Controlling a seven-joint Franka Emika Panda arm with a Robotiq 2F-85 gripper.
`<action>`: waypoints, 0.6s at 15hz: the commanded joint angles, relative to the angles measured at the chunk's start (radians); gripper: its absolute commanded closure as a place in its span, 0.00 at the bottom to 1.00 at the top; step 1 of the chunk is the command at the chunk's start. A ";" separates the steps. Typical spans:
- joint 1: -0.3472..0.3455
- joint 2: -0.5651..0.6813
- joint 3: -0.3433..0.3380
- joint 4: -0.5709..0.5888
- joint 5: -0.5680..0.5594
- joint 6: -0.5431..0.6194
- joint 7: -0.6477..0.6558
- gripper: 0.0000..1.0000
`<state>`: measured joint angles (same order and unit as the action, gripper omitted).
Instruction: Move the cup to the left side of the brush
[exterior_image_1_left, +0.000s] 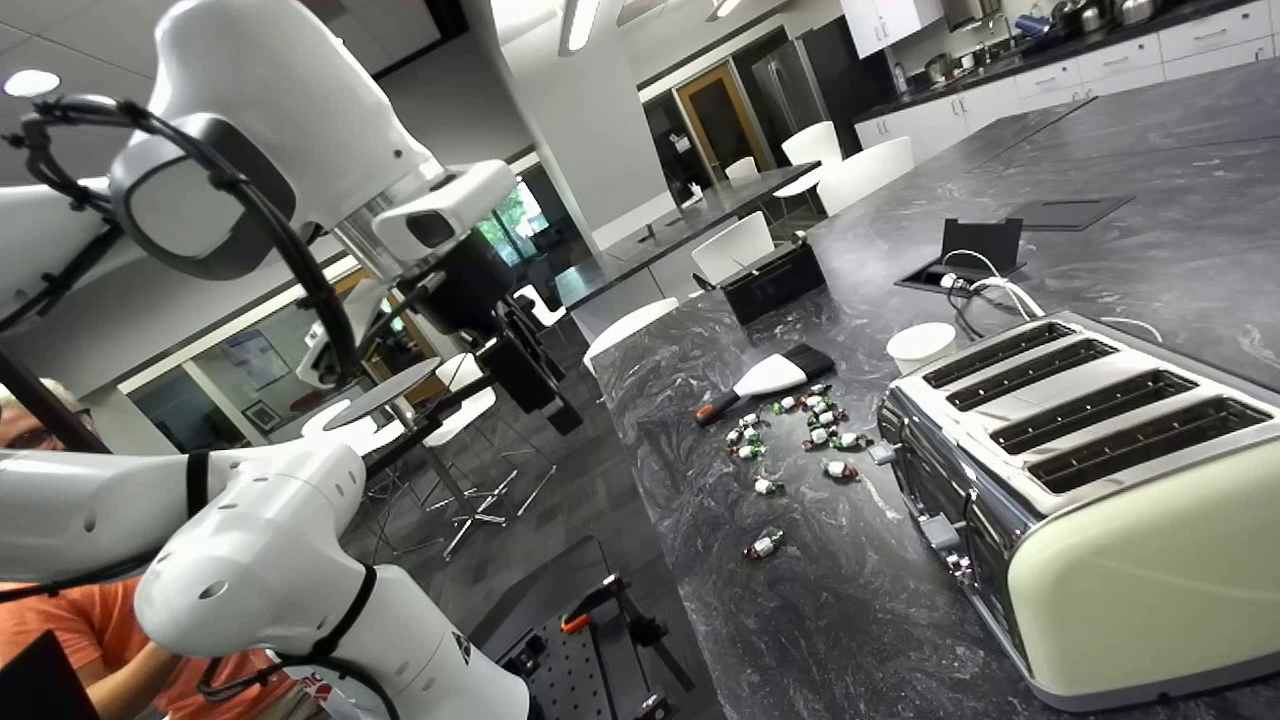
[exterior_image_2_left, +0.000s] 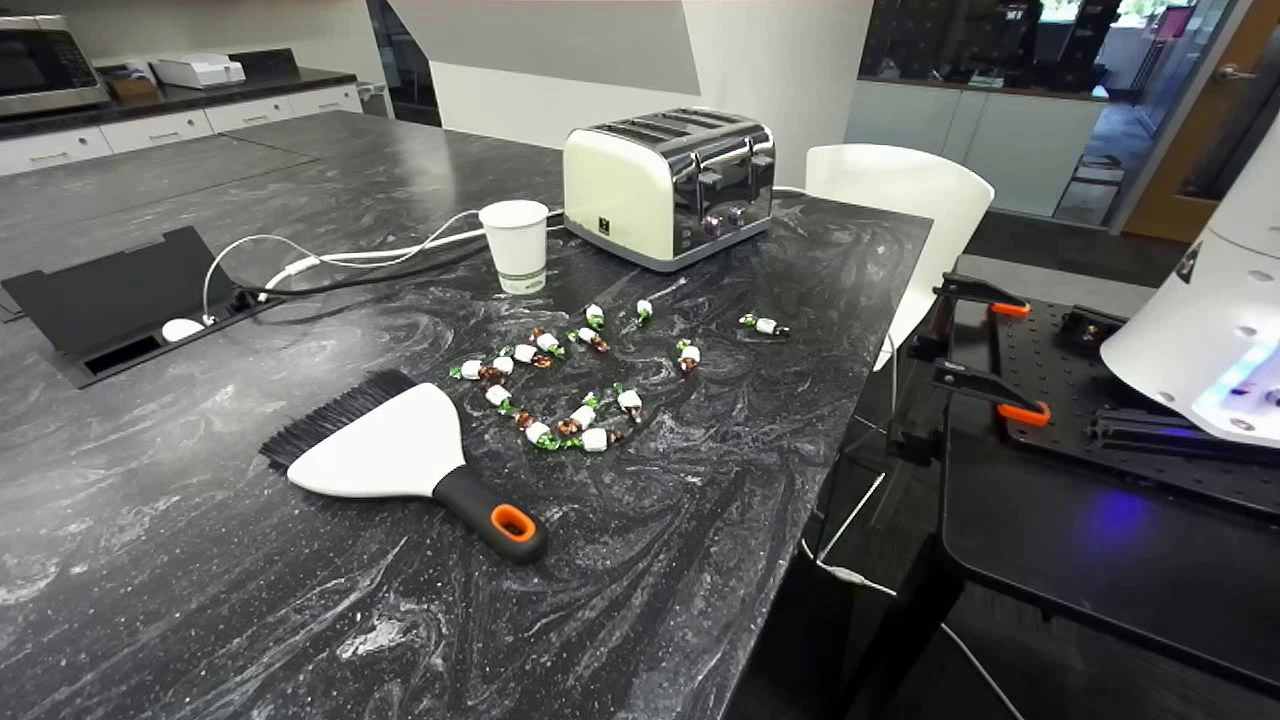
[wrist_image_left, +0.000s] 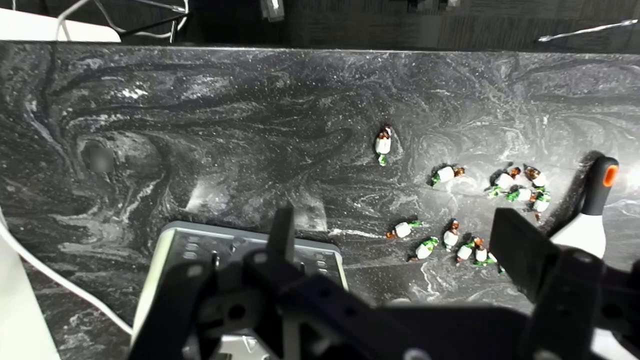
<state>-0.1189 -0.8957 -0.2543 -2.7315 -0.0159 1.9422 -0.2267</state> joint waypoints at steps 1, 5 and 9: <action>0.087 0.046 0.130 -0.006 0.084 0.112 0.098 0.00; 0.195 0.208 0.302 0.009 0.200 0.411 0.261 0.00; 0.204 0.450 0.434 0.071 0.178 0.735 0.411 0.00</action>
<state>0.0939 -0.6417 0.1229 -2.7362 0.1758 2.5170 0.1054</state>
